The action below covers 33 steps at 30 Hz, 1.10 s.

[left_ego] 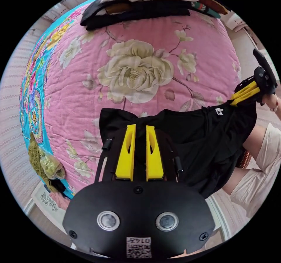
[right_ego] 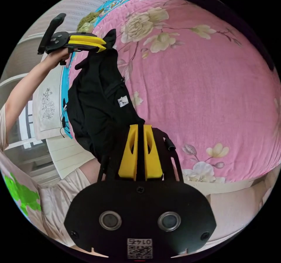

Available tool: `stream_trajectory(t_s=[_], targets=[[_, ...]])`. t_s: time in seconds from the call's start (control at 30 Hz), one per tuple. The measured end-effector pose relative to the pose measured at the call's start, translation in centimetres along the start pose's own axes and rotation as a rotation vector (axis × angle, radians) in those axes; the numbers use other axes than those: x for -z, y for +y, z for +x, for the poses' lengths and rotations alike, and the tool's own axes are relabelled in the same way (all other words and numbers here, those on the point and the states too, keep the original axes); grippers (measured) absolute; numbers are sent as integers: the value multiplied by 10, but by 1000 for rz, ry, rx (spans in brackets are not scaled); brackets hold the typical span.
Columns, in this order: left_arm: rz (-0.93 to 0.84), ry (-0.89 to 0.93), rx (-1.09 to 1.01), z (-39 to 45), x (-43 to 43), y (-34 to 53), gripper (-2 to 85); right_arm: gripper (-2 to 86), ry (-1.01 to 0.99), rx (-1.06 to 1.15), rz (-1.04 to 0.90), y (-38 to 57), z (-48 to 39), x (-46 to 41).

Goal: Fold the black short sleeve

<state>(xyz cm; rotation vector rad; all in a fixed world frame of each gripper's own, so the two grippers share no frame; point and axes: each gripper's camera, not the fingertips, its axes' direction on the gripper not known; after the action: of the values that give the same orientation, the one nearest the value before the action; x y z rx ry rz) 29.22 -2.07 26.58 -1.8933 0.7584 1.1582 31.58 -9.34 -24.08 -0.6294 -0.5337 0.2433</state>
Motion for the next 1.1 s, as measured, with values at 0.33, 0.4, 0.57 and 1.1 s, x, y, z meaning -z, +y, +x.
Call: stream_trajectory(t_s=[0.33, 0.4, 0.57, 1.1], targets=[[135, 52, -92, 31, 45, 21, 114, 4, -94, 22, 62, 37, -29, 23], [82, 54, -106, 40, 29, 15, 122, 4, -88, 20, 64, 47, -41, 18], [-135, -170, -146, 71, -31, 18, -2, 3, -54, 16, 71, 68, -72, 8], [505, 115, 166, 135, 318, 307, -9, 1, 514, 285, 803, 193, -320, 249]])
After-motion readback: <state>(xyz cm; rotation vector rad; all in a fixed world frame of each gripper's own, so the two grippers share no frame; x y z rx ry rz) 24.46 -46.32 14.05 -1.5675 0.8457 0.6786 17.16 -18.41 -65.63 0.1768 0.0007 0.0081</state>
